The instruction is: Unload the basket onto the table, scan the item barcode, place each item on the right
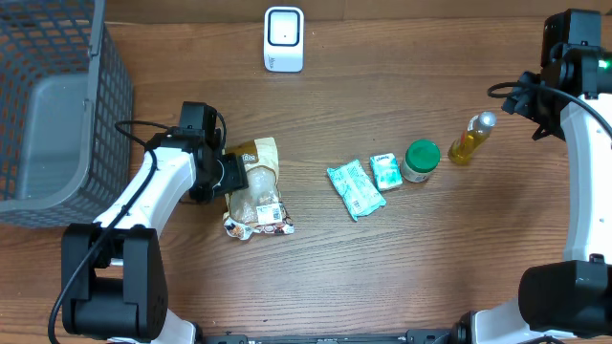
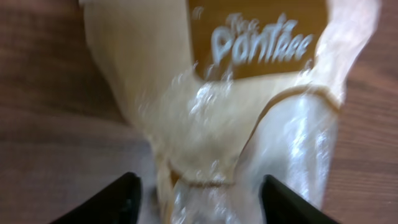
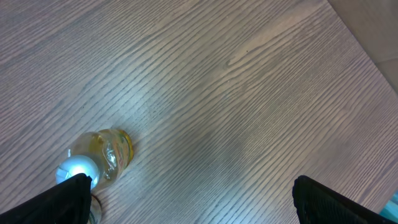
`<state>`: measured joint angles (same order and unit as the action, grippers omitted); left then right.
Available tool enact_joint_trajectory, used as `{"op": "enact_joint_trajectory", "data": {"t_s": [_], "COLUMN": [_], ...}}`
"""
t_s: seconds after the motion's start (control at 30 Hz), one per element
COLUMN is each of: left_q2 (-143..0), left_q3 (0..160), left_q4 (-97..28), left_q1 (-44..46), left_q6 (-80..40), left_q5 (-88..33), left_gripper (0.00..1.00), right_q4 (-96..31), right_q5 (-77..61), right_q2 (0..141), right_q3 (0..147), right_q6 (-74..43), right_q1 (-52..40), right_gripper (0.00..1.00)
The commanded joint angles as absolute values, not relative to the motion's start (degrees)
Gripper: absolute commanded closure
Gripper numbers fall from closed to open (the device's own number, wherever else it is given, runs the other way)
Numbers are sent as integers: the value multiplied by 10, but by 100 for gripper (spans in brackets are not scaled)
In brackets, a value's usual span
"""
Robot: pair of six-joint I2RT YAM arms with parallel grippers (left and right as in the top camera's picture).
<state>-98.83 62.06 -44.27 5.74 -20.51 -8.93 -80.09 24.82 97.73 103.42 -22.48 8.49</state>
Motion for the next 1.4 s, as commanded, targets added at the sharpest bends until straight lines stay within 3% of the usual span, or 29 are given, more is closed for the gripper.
{"op": "enact_joint_trajectory", "data": {"t_s": [0.0,0.27,0.53,0.67,0.77,0.97,1.27,1.37], "left_q2": [-995,-995,-995,-995,-995,-996,-1022,-1051], "left_q3": [614,614,618,660,765,798,749,749], "left_q4": [-472,-564,-571,-613,-685,-653,-586,-594], "left_q1": [63,92,137,133,109,88,82,64], "left_q6": [-194,-193,-189,-160,-142,-89,43,80], "left_q5": [-75,-88,-154,-143,-37,61,51,-22], "left_gripper": [42,45,44,35,23,23,9,6], "right_q4": [-798,-798,-798,-798,-798,-798,-798,-798], "right_q5": [249,249,249,249,249,249,249,249], "right_q2": [977,977,977,977,977,977,977,977], "right_q3": [1039,1039,1039,1039,1039,1039,1039,1039], "right_q6": [-229,-229,-229,-229,-229,-229,-229,-229], "right_q1": [85,85,85,85,85,85,85,85], "right_gripper": [0,0,0,0,0,0,0,0]}}
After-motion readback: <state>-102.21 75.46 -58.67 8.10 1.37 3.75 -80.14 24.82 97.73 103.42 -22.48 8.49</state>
